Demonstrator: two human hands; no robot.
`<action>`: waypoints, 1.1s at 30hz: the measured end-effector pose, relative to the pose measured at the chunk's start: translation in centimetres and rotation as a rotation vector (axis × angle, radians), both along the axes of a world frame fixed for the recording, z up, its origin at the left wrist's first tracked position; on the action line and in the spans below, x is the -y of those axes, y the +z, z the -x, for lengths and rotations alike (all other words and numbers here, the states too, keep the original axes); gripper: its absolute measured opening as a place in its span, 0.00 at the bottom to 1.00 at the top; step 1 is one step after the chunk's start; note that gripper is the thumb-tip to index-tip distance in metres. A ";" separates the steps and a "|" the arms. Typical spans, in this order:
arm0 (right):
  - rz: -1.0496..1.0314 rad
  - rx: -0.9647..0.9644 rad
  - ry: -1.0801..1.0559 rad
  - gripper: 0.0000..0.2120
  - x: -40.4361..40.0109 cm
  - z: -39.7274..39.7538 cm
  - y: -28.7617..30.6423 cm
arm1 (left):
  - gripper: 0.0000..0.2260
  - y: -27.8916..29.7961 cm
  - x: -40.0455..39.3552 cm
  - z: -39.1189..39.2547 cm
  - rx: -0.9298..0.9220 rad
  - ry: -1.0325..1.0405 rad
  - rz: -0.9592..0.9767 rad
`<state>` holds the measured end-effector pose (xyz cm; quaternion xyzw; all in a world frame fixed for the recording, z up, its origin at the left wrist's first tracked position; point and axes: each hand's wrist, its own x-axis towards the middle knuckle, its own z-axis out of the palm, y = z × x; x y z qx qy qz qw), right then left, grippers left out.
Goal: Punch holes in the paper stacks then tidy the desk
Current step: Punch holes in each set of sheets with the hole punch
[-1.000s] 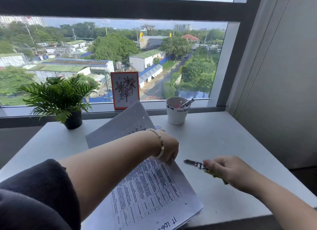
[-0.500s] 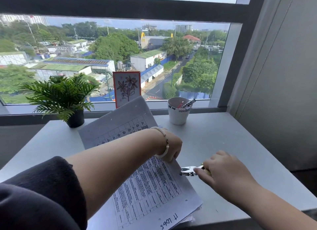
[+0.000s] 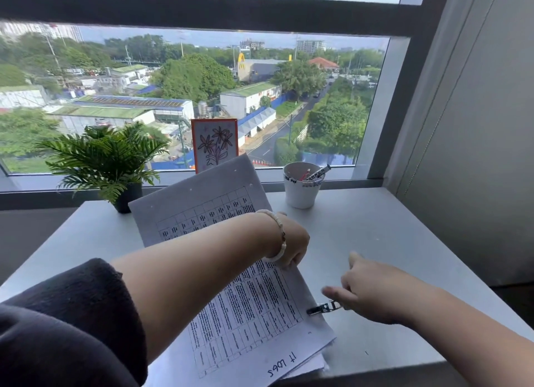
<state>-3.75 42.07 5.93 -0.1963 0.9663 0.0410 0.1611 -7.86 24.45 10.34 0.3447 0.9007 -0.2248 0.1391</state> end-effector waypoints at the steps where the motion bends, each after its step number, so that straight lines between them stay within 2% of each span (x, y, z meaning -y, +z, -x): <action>1: -0.026 0.016 0.025 0.29 0.0 0.2 0.1 | 0.09 0.0 0.0 0.0 0.001 -0.004 -0.009; 4: -0.083 0.074 0.066 0.25 -0.4 0.5 0.2 | 0.07 0.1 -0.1 0.0 0.020 -0.007 -0.041; 8: 0.003 0.109 0.070 0.22 -1.0 0.6 -0.1 | 0.06 0.2 -0.2 0.4 0.008 -0.012 -0.050; 12: 0.044 0.108 0.049 0.23 -1.4 0.9 -0.1 | 0.07 0.0 -0.4 0.4 0.007 0.003 -0.072; 20: 0.000 0.086 0.071 0.23 -1.4 0.7 -0.1 | 0.04 0.0 -0.8 0.5 0.013 -0.012 -0.047; 23: -0.014 0.089 0.075 0.23 -1.4 0.6 0.1 | 0.09 0.3 -0.9 0.2 0.016 0.005 -0.032; 26: -0.034 0.048 0.094 0.23 -1.5 0.6 0.0 | 0.07 0.6 -1.2 -0.7 0.011 0.048 -0.011; 28: -0.032 0.008 0.105 0.23 -1.7 0.5 -0.2 | 0.12 0.1 -1.9 -1.4 0.034 0.064 0.008; 33: -0.050 -0.054 0.140 0.23 -1.8 0.3 -0.5 | 0.16 -2.5 -4.3 -2.3 0.109 -0.026 0.142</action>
